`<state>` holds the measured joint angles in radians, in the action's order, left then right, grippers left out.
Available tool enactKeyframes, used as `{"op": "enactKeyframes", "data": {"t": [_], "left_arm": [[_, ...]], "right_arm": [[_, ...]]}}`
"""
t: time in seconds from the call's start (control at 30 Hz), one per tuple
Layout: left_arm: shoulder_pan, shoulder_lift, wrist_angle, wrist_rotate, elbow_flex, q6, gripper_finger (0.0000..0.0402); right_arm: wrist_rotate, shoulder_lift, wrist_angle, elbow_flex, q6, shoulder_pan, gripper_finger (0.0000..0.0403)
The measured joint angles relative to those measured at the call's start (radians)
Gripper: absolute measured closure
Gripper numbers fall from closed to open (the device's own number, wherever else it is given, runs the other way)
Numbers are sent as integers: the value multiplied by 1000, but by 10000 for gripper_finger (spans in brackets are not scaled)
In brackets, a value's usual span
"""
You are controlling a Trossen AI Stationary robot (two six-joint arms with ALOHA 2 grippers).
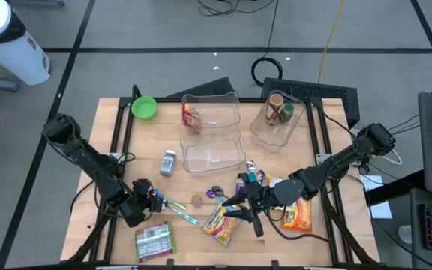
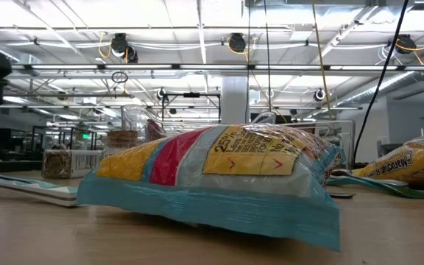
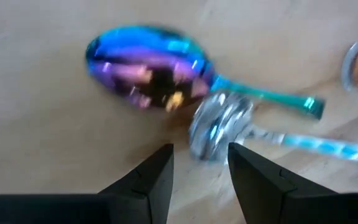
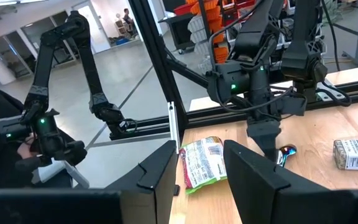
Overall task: Pick & Place Food Item
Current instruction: Put the left blue white spoon into the bottom transparent bin
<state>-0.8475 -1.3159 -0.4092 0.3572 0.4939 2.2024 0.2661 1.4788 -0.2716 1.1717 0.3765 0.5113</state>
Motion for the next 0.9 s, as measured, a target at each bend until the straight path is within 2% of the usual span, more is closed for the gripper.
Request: {"op": "enactKeyframes", "data": {"t": [0.23, 0.47, 0.57, 0.67, 0.77, 0.9], "left_arm": [[52, 0, 0, 8, -1, -31, 241], [103, 2, 3, -89, 0, -120, 247], [114, 2, 8, -102, 0, -145, 277], [123, 1, 34, -115, -3, -189, 330], [130, 3, 135, -129, 0, -255, 384], [144, 2, 227, -174, 0, -349, 388]], "right_arm": [[0, 0, 1, 0, -4, -8, 277], [-1, 0, 3, 0, -4, -14, 277], [-1, 0, 17, 0, -4, -14, 277], [-1, 0, 26, 0, -4, -14, 277], [-1, 0, 32, 0, -4, -14, 277], [-1, 0, 36, 0, -13, -14, 277]]}}
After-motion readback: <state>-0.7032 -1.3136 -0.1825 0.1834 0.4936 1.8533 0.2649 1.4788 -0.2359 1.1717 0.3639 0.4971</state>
